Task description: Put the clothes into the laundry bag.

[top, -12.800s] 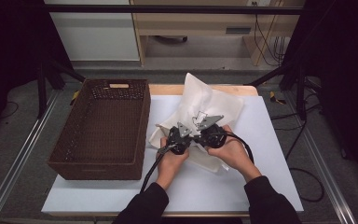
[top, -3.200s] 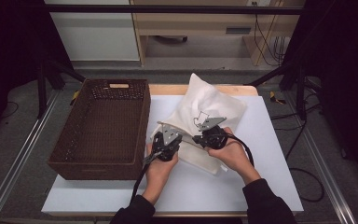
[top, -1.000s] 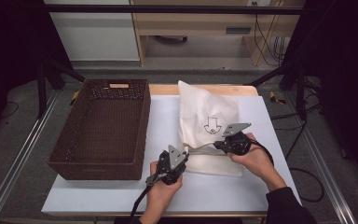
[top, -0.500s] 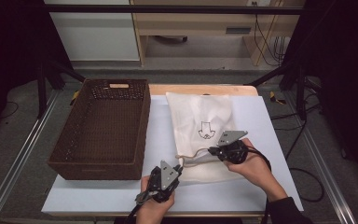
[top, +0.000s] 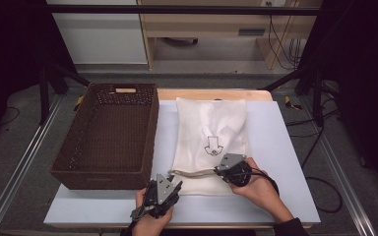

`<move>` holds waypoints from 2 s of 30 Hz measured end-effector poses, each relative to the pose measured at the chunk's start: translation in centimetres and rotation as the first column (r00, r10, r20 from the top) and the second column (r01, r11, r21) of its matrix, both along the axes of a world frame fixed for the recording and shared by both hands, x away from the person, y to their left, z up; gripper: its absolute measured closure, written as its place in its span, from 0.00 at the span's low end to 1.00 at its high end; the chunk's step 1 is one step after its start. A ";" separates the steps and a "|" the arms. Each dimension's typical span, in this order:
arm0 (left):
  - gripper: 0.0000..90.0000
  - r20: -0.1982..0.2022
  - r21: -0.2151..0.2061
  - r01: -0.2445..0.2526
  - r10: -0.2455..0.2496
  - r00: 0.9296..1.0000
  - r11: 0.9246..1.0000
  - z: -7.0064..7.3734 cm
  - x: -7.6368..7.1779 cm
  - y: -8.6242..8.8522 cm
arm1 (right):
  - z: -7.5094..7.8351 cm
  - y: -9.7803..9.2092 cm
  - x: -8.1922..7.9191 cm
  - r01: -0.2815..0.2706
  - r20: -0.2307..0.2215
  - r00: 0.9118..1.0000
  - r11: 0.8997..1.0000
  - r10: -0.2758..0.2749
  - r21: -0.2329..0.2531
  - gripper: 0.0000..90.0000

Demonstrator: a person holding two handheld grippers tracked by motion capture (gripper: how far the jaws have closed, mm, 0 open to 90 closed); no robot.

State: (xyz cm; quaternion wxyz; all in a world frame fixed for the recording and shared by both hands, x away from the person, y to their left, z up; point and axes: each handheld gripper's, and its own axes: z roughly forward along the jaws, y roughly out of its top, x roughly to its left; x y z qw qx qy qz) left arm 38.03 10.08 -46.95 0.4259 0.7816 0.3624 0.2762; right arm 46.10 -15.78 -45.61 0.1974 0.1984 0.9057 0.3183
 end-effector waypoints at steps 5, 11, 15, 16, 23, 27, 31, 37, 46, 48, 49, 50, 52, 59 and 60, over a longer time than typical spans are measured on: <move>0.65 -0.012 -0.051 0.031 -0.032 0.999 0.998 0.4 -0.3 0.0 | -1.2 -0.1 0.0 0.000 0.030 1.000 1.000 0.001 -0.029 0.96; 0.62 -0.012 -0.065 0.050 -0.051 0.999 0.997 0.5 -0.3 -0.2 | -1.6 -0.3 0.2 0.021 0.030 0.999 1.000 -0.021 -0.006 0.89; 0.60 -0.010 -0.072 0.055 -0.056 0.998 0.996 0.6 -0.4 -0.1 | -1.6 -0.3 0.0 0.008 0.037 0.999 1.000 -0.008 -0.002 0.79; 0.60 -0.006 -0.074 0.056 -0.056 0.998 0.996 0.6 -0.4 -0.1 | -1.7 -0.3 -0.1 0.006 0.038 0.999 1.000 -0.006 0.000 0.75; 0.56 -0.010 -0.070 0.065 -0.066 0.998 0.995 0.6 -0.3 -0.2 | -1.8 -0.3 -0.7 -0.004 0.050 0.999 0.999 0.002 0.041 0.50; 0.54 -0.013 -0.069 0.069 -0.070 0.997 0.995 0.5 -0.4 -0.3 | -1.7 -0.3 -1.1 -0.019 0.074 0.997 0.997 0.014 0.071 0.41; 0.53 -0.007 -0.067 0.074 -0.075 0.997 0.995 0.6 -0.5 -0.4 | -1.5 -0.3 -1.2 -0.018 0.079 0.997 0.996 0.011 0.083 0.37; 0.48 -0.006 -0.074 0.084 -0.085 0.996 0.994 0.7 -0.3 -0.4 | -1.1 -0.2 -1.8 -0.022 0.100 0.995 0.994 0.012 0.104 0.27; 0.32 -0.007 -0.095 0.107 -0.108 0.994 0.990 1.3 -0.3 -0.7 | 0.2 -1.2 -3.1 0.011 0.147 0.989 0.990 -0.032 0.141 0.12; 0.28 -0.008 -0.101 0.109 -0.110 0.994 0.989 1.5 -0.3 -0.8 | 0.5 -1.7 -3.4 0.034 0.144 0.988 0.986 -0.058 0.164 0.09; 0.25 -0.013 -0.104 0.112 -0.114 0.993 0.988 1.5 -0.2 -0.9 | 0.7 -1.9 -3.5 0.050 0.146 0.986 0.983 -0.076 0.176 0.08; 0.23 -0.017 -0.104 0.115 -0.117 0.993 0.988 1.5 -0.2 -0.9 | 0.8 -2.3 -3.7 0.055 0.160 0.983 0.981 -0.086 0.188 0.07; 0.20 -0.022 -0.111 0.115 -0.118 0.993 0.987 1.6 -0.1 -1.0 | 0.9 -2.7 -3.8 0.079 0.163 0.980 0.977 -0.113 0.200 0.06; 0.15 -0.016 -0.127 0.136 -0.139 0.990 0.983 2.3 -0.2 -1.4 | 1.2 -3.8 -3.9 0.138 0.169 0.970 0.965 -0.177 0.221 0.06; 0.15 -0.012 -0.126 0.139 -0.142 0.990 0.982 2.5 -0.2 -1.5 | 1.3 -4.0 -3.9 0.142 0.167 0.969 0.964 -0.181 0.223 0.06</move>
